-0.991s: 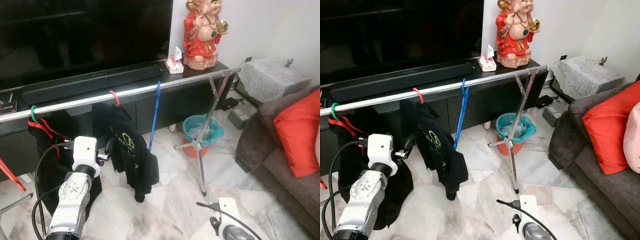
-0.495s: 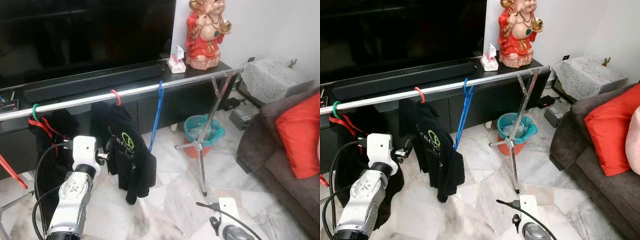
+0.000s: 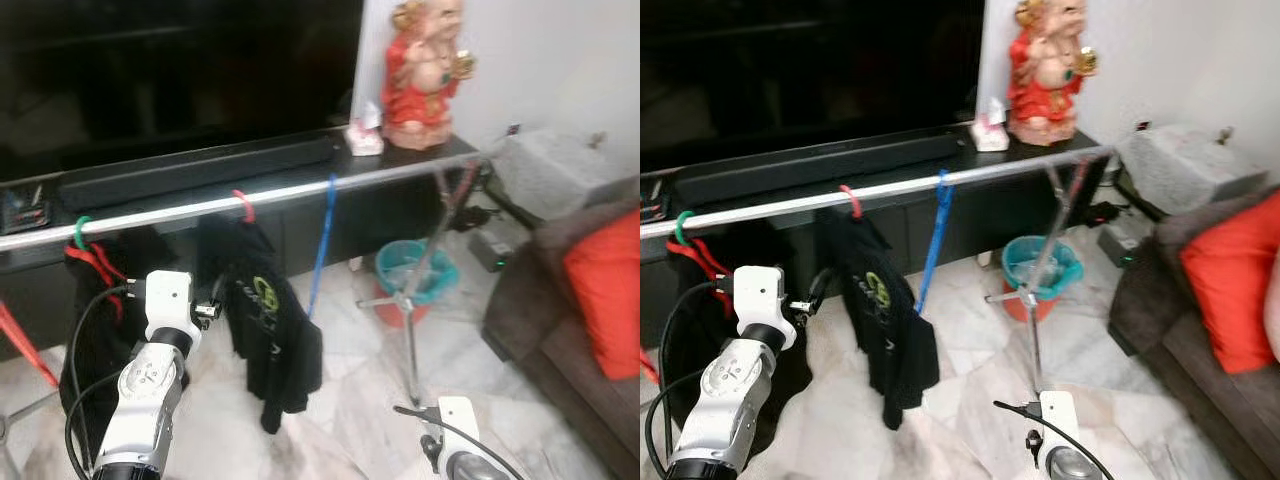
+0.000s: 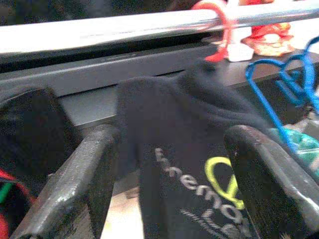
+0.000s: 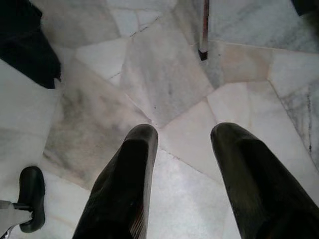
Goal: Hang hanger
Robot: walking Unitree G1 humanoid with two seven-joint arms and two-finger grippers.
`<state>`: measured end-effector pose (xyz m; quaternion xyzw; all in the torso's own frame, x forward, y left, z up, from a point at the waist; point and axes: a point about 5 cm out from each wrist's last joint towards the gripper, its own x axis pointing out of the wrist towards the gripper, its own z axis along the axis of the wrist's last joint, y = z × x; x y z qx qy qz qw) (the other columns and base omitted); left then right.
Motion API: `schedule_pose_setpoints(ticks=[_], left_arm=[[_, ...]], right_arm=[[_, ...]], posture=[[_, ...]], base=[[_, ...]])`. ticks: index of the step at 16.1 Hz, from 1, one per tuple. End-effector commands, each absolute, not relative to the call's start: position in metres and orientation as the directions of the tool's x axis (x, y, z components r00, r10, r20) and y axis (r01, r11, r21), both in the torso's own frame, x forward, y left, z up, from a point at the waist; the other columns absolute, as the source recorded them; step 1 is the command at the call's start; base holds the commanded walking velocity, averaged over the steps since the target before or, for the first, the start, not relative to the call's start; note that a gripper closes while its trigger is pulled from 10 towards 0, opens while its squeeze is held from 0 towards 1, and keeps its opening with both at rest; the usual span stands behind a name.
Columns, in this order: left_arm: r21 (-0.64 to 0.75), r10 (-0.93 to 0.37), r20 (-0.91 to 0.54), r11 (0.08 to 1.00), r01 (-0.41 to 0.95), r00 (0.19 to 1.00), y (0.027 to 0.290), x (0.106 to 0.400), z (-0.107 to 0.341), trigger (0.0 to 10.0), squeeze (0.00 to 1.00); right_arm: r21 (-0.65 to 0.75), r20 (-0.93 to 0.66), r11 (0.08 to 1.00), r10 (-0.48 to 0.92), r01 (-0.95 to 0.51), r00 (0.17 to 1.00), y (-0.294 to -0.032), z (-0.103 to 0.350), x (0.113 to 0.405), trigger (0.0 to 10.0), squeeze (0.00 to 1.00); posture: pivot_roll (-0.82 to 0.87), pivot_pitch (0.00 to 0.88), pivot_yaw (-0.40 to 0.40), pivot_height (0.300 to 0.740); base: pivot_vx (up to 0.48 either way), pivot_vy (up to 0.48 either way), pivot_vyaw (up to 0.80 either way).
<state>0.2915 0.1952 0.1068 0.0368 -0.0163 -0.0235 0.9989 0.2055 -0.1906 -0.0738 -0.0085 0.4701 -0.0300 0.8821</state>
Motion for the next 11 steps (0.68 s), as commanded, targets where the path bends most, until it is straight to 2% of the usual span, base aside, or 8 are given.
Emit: schedule_pose_setpoints(ticks=[1, 4, 8, 11], left_arm=[[0.072, -0.056, 0.056, 0.996, 0.052, 0.997, 0.194, 0.293, 0.115, 10.0, 0.00], [0.069, -0.064, 0.063, 0.996, 0.060, 0.996, 0.192, 0.294, 0.116, 10.0, 0.00], [0.028, -0.161, 0.067, 0.987, 0.159, 0.985, 0.180, 0.289, 0.117, 10.0, 0.00], [0.021, -0.253, -0.029, 0.967, 0.253, 0.967, 0.171, 0.284, 0.111, 10.0, 0.00]], right_arm=[[-0.040, -0.826, 0.998, -0.064, 0.056, 0.559, -0.191, -0.074, 0.205, 10.0, 0.00], [-0.041, -0.827, 0.998, -0.065, 0.056, 0.559, -0.191, -0.074, 0.205, 10.0, 0.00], [-0.041, -0.827, 0.998, -0.063, 0.052, 0.559, -0.192, -0.074, 0.205, 10.0, 0.00], [-0.043, -0.827, 0.998, -0.064, 0.050, 0.558, -0.193, -0.074, 0.205, 10.0, 0.00]], posture=[[0.10, 0.000, -0.057, 0.740], [0.10, 0.000, -0.059, 0.740], [0.10, 0.000, -0.062, 0.740], [0.10, 0.000, -0.064, 0.740]], base=[[0.326, 0.000, 0.00], [0.326, 0.000, 0.00], [0.000, 0.000, 0.00], [0.000, 0.000, 0.00]])
